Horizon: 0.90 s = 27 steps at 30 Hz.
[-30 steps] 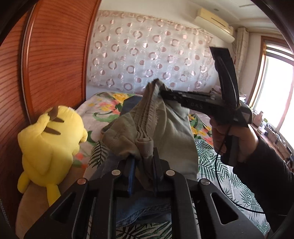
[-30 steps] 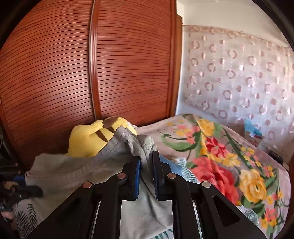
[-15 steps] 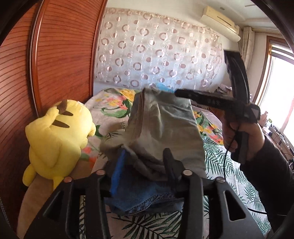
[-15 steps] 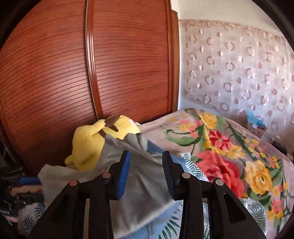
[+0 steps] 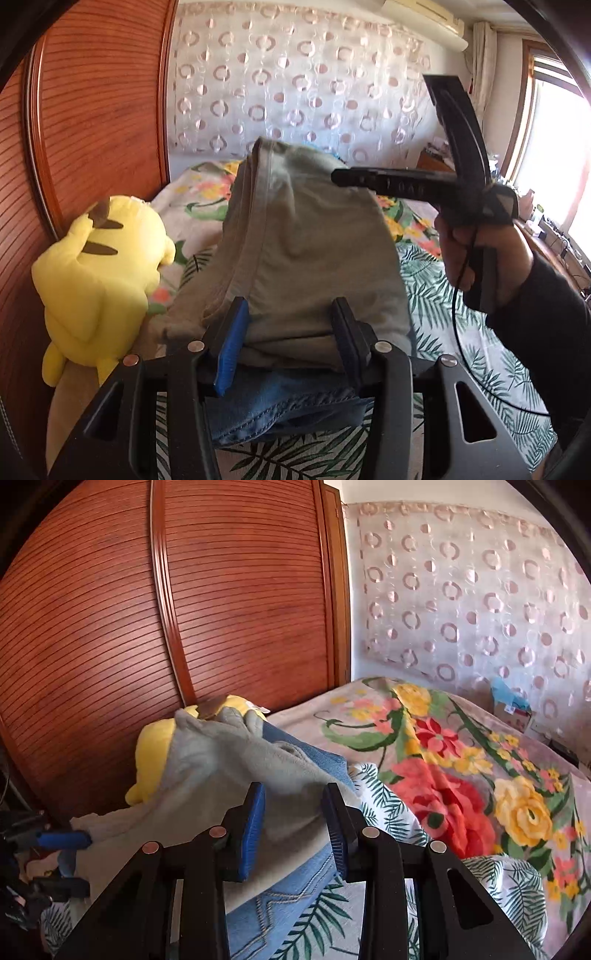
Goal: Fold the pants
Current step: 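Carry the shorts with the left gripper onto the folded blue jeans, then open the left gripper and withdraw from the stacked shorts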
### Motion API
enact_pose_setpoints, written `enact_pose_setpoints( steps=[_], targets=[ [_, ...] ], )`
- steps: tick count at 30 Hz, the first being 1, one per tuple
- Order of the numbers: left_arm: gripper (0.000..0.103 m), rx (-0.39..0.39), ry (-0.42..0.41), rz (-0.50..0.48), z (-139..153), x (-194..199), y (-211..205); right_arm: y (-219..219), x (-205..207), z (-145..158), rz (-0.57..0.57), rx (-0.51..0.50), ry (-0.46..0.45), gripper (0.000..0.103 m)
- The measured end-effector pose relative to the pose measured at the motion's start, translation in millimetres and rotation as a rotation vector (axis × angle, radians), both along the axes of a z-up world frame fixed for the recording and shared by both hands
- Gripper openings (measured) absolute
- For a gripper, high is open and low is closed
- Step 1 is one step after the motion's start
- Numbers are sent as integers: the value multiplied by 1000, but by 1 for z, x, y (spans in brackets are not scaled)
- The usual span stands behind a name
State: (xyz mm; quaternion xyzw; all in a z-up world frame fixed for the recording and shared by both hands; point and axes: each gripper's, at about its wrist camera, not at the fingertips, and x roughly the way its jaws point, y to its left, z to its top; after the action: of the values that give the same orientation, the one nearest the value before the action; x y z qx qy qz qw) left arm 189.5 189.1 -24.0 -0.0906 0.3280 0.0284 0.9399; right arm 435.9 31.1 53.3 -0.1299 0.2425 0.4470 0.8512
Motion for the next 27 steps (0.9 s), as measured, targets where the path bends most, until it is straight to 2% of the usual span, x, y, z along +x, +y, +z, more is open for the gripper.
enact_pose_setpoints(
  steps=[5,11,21,22,24,27],
  targets=[
    [48,13,-5,-2,-11,3,-2,6,8,-12,-8,0,10,34],
    [48,25,-3,-4,-7,3,-5,4,8,-15,-22,20,23,34],
    [48,59,-11,9,7,-12,-3,-15,-46,-2,-73,8,1,34],
    [50,62,-13,11,9,-14,-3,-19,-53,-1,-75,12,1,34],
    [64,72,-24,19,13,-20,-2,-27,-64,2,-84,23,6,34],
    [78,78,-42,19,19,-27,-3,-40,-83,7,-93,50,1,34]
  ],
)
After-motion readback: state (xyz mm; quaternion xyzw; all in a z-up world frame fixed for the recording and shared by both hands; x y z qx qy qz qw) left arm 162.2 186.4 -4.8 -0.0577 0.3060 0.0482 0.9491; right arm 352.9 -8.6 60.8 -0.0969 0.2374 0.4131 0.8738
